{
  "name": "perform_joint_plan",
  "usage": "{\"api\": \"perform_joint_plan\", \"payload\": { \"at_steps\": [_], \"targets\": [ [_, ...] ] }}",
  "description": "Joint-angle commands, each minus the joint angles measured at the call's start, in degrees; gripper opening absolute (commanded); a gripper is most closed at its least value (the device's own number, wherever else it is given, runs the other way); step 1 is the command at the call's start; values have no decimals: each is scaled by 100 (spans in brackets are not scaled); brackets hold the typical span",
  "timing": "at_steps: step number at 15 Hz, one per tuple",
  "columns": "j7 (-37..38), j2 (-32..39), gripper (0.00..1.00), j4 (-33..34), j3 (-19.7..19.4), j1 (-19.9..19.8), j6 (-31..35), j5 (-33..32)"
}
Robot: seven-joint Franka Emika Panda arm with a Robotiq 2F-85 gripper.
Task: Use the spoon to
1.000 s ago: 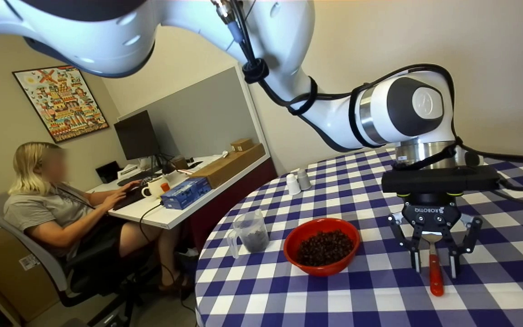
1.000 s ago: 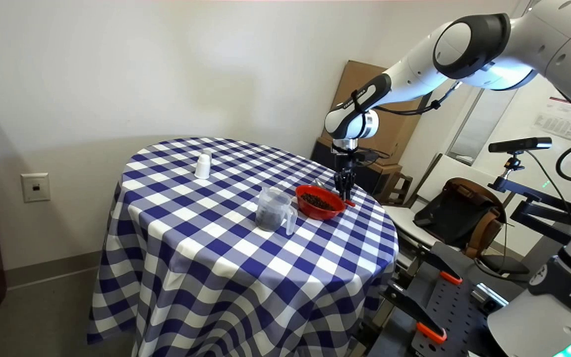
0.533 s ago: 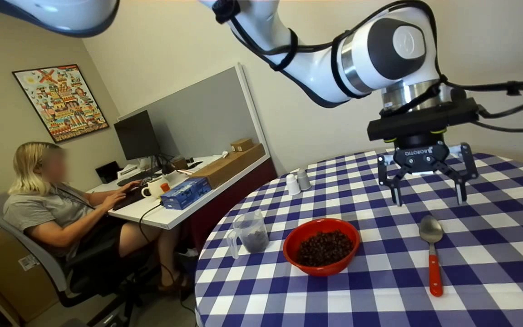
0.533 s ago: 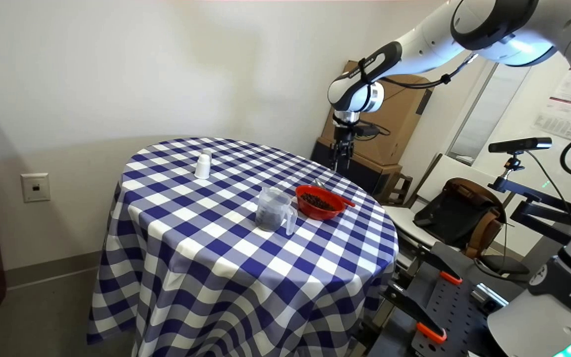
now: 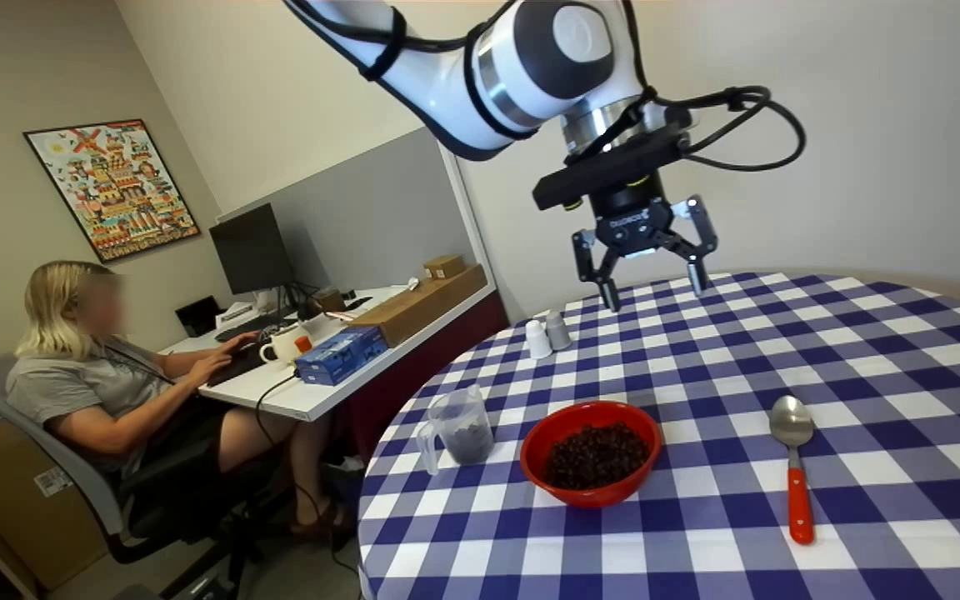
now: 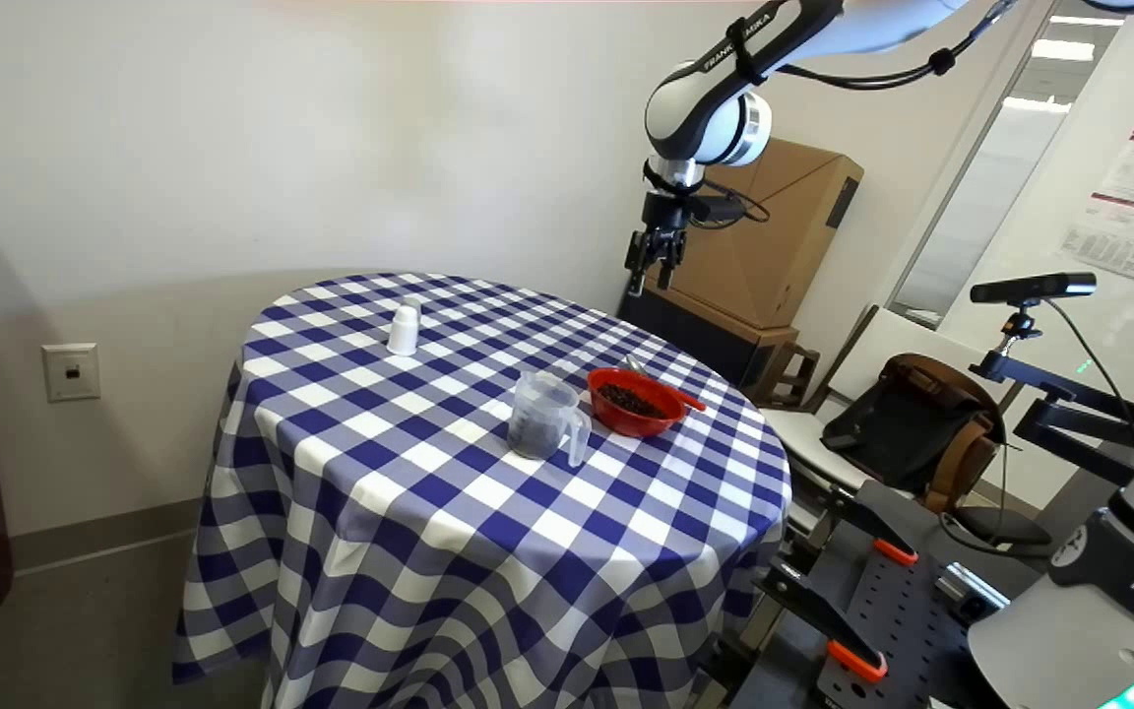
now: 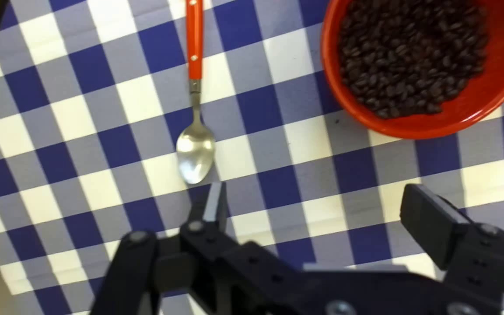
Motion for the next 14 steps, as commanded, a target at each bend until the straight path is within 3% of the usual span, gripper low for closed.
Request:
{"api": "perform_joint_plan", "payload": {
  "at_steps": [1,9,10,14],
  "targets": [
    [75,-1007,100,-1385,154,251,269,229],
    [967,-2745,100,-3757,174,700,1432,904],
    [797,-2108,100,-2975,142,700,1052,774],
    [915,-2618,100,-3599,117,744,1261,787]
  ]
}}
